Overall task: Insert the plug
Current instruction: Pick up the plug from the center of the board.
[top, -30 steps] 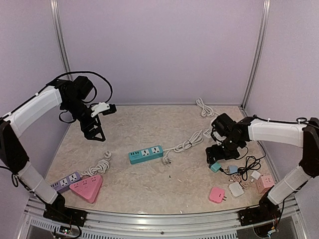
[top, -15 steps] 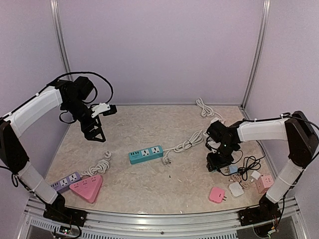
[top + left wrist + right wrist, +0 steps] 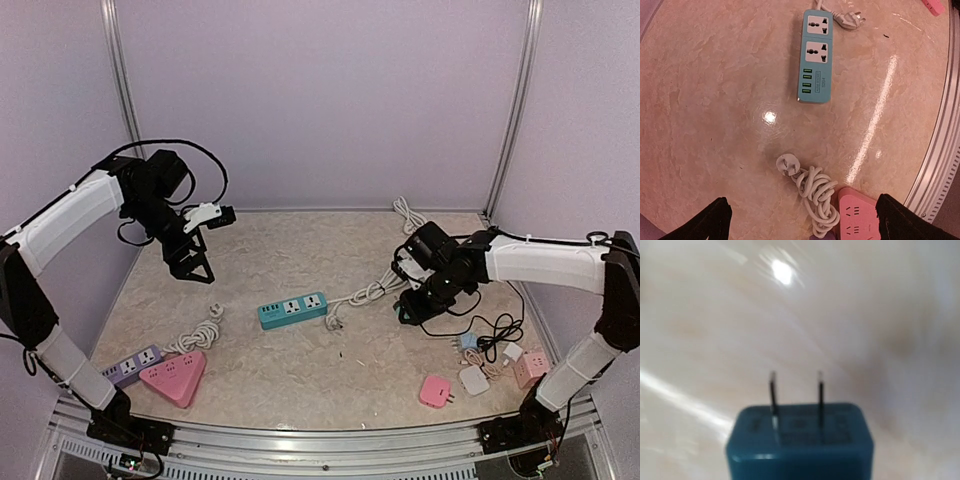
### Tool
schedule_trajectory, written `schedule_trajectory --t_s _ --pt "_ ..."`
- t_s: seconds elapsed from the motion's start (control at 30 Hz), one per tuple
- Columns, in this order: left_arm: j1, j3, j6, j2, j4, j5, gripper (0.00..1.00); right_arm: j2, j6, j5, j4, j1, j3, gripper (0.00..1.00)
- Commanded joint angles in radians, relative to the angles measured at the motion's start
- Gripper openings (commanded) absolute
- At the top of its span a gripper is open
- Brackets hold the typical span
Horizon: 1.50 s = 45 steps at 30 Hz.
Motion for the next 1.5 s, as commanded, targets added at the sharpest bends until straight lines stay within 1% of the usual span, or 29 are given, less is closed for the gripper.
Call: schedule_trajectory --t_s 0.0,0.07,0.17,0.33,0.4,0.5,0.63,0.73,0.87,1.03,1.13,1.27,1.47 --pt "0.000 0.100 -0.042 -0.031 -0.045 0.114 0.99 -0.156 -0.084 0.166 0.174 0.156 0.060 0.00" --pt "-0.015 0.154 -0.080 -0.037 -0.052 0.143 0.99 -0.180 -0.127 0.231 0.263 0.230 0.075 0.00" --pt "-0.073 0.241 -0.164 -0.040 -0.045 0.149 0.99 -0.170 -0.200 0.284 0.397 0.313 0.121 0.00" --pt "-0.194 0.301 -0.310 -0.054 0.048 0.206 0.99 -0.063 -0.371 0.317 0.585 0.426 0.243 0.00" --pt "-0.213 0.318 -0.389 -0.046 0.076 0.254 0.99 -0.007 -0.404 0.311 0.608 0.449 0.308 0.00" --pt "-0.225 0.286 -0.488 -0.033 0.135 0.298 0.99 0.060 -0.435 0.295 0.622 0.476 0.381 0.00" --pt "-0.246 0.233 -0.519 -0.028 0.185 0.291 0.99 0.105 -0.441 0.272 0.637 0.499 0.419 0.00" --pt "-0.250 0.203 -0.552 -0.027 0.223 0.304 0.98 0.110 -0.432 0.271 0.663 0.508 0.410 0.00" --pt "-0.250 0.199 -0.587 -0.015 0.249 0.333 0.95 0.109 -0.423 0.257 0.696 0.515 0.392 0.00" --pt "-0.250 0.214 -0.615 -0.004 0.254 0.350 0.89 0.113 -0.428 0.244 0.697 0.518 0.387 0.00" --pt "-0.248 0.218 -0.624 -0.004 0.254 0.356 0.82 0.110 -0.430 0.240 0.717 0.518 0.380 0.00" --pt "-0.248 0.220 -0.638 0.000 0.260 0.370 0.77 0.108 -0.434 0.227 0.738 0.517 0.372 0.00" --pt "-0.245 0.222 -0.641 0.007 0.256 0.378 0.64 0.095 -0.438 0.227 0.760 0.518 0.354 0.00"
